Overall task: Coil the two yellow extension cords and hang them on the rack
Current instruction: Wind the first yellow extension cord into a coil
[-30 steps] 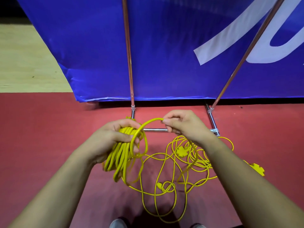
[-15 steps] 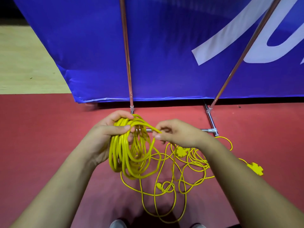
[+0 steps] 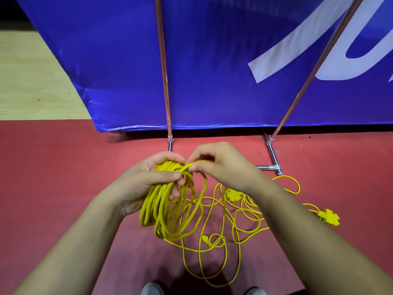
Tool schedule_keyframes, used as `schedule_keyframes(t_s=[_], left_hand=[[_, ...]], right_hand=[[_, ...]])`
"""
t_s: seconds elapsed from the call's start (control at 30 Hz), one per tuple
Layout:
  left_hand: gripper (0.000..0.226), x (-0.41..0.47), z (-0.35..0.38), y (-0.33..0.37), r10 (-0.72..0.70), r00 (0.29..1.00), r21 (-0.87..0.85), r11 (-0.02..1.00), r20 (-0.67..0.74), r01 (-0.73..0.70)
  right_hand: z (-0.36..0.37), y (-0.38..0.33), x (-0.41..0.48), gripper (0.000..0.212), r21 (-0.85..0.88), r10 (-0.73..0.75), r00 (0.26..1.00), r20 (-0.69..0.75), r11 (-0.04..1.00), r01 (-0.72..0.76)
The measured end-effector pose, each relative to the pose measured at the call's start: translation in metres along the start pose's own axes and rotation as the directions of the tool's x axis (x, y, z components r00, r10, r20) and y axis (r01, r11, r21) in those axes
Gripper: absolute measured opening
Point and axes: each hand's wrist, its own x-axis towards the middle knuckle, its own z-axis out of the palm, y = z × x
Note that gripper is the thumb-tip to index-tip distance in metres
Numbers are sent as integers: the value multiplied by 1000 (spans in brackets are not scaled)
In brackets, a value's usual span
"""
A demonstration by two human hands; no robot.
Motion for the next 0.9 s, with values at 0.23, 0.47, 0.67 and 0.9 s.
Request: schedule_keyframes(t_s=[0.23,0.47,0.67,0.9], left_hand=[[47,0,-7,4,166,985,-63,984,-46,-169],[38,1,-6,3,69,993,56,996,-98,-64],[45,1,-3,-2,25,1000,21,999,0,-25],[60,4,-4,1,170,985,-75,982,-16,-171]], right_hand=[[-18,44,-12,8,-12,234,970,67,972,-234],[-22,44,-11,8,48,230,969,-93,973,-226],[4,-3,0,8,-112,-52,999,-16,992,50],[-8,32,-7,9,-3,188,971,146,982,-189]])
